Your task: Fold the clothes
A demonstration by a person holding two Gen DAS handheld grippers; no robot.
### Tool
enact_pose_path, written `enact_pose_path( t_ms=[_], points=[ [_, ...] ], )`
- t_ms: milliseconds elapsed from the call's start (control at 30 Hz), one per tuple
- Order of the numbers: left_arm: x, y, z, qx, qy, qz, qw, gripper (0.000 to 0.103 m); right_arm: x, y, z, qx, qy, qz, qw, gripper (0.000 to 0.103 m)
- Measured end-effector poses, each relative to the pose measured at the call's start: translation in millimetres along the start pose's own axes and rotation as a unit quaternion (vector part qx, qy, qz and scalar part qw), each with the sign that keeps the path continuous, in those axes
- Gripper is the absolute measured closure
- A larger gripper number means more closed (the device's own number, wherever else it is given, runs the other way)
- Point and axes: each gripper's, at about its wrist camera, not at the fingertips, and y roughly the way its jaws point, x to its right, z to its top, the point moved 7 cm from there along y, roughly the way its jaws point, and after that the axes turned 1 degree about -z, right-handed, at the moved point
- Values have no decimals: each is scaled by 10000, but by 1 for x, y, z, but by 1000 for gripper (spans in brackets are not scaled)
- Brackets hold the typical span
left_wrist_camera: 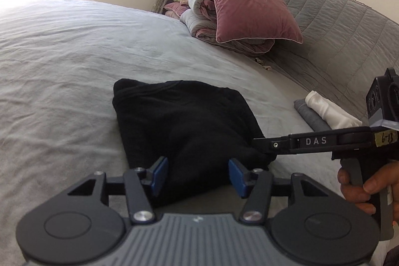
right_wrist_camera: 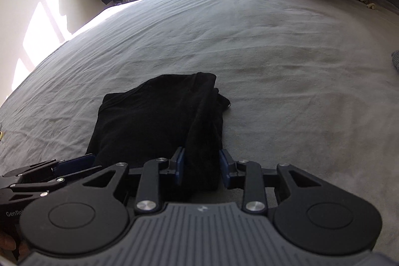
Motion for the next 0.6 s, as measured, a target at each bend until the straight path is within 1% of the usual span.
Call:
enact_pose_path(
  t_ms=[67, 133, 233, 267, 300, 333, 367, 433, 467, 533, 600],
  points=[
    [5, -7, -3, -62, 158, -23, 9999, 44, 4, -5, -3, -28, 131, 82, 9999, 70],
    [8, -14, -2, -152, 266, -75, 9995, 42, 5, -15, -2, -36, 132, 119, 9998, 70],
    [8, -23, 1, -228, 267, -142, 9993, 37, 5, -24, 0, -90, 120, 190, 9997, 68],
    [6, -25, 3, -251, 229, -157, 9993, 33, 6, -26, 1, -114, 158, 233, 9995, 63],
    [4, -27, 4, -284, 153, -150, 9994, 31, 8, -28, 1, -131, 218, 265, 9993, 56],
    [2, -29, 6, -328, 81, -116, 9994, 27, 10, -28, 0, -134, 345, 287, 9989, 52],
    [0, -30, 7, -376, 28, -36, 9993, 24, 13, -28, -1, -137, 472, 310, 9983, 41],
    [-5, -32, 8, -444, -36, 189, 9988, 21, 19, -27, -6, -214, 687, 434, 9965, 32],
    [-8, -33, 9, -474, -66, 306, 9984, 18, 23, -27, -10, -215, 812, 574, 9948, 32],
    [-14, -32, 11, -538, -174, 492, 9972, 17, 31, -27, -16, -154, 1106, 849, 9901, 32],
    [-19, -27, 14, -592, -300, 484, 9966, 17, 41, -23, -17, -60, 1600, 1151, 9804, 32]
  ],
)
